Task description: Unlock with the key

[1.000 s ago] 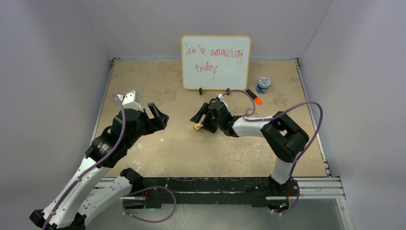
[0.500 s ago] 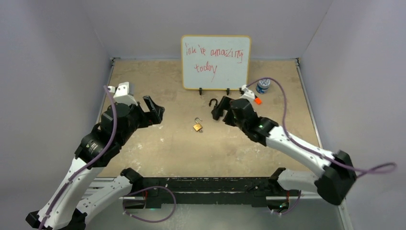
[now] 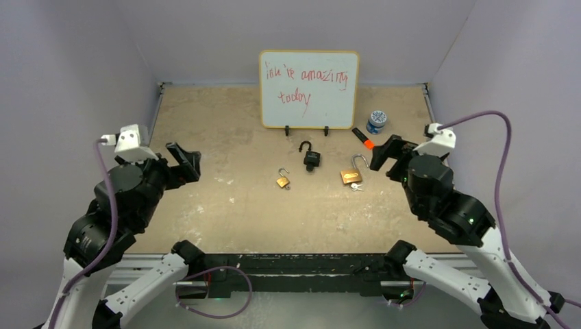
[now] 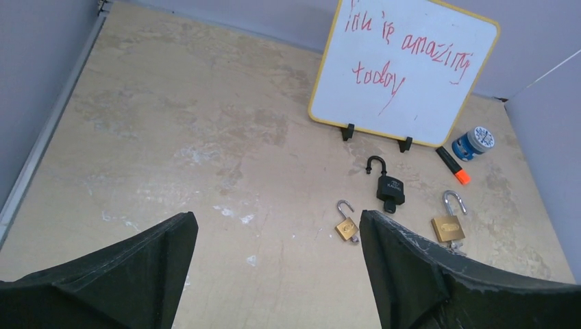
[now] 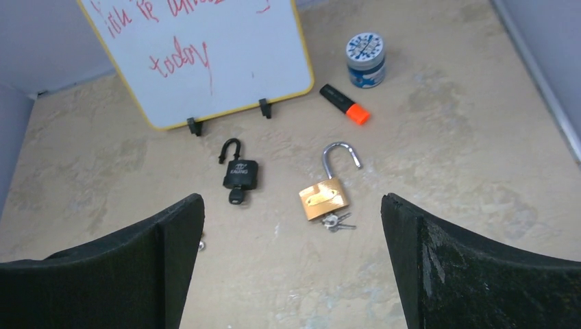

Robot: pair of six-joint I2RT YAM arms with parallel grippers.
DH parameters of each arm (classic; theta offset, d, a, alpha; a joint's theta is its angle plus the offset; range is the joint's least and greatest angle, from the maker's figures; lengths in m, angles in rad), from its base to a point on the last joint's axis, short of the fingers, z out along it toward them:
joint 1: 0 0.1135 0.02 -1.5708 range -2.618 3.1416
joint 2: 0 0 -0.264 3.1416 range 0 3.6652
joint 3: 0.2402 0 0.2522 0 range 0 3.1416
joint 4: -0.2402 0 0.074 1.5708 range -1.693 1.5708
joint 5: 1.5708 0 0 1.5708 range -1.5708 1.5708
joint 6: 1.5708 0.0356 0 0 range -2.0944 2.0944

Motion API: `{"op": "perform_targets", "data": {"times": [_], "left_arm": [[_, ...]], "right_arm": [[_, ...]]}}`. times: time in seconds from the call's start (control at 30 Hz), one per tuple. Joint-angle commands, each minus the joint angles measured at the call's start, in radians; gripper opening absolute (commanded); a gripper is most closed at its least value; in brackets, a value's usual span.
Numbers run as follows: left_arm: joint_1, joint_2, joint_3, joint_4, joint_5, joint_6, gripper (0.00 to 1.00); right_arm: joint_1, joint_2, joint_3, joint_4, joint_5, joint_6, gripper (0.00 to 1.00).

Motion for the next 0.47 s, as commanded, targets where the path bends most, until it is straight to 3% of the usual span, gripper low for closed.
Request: {"op": "perform_targets", "data": {"times": [0.0,0.43], "left_arm": [[-0.002,-0.020,0.085,-0.050,-0.034,0.052,0.92],[-0.001,-0.088,0.118,-0.100,-0.030,0.024,0.96]], "right_arm": [[0.003,-0.036,0.073,-0.052,0.110,-0.124,0.99],[0.002,-0.053,0.101,-0.052,0.136,-0.143,0.99]]}}
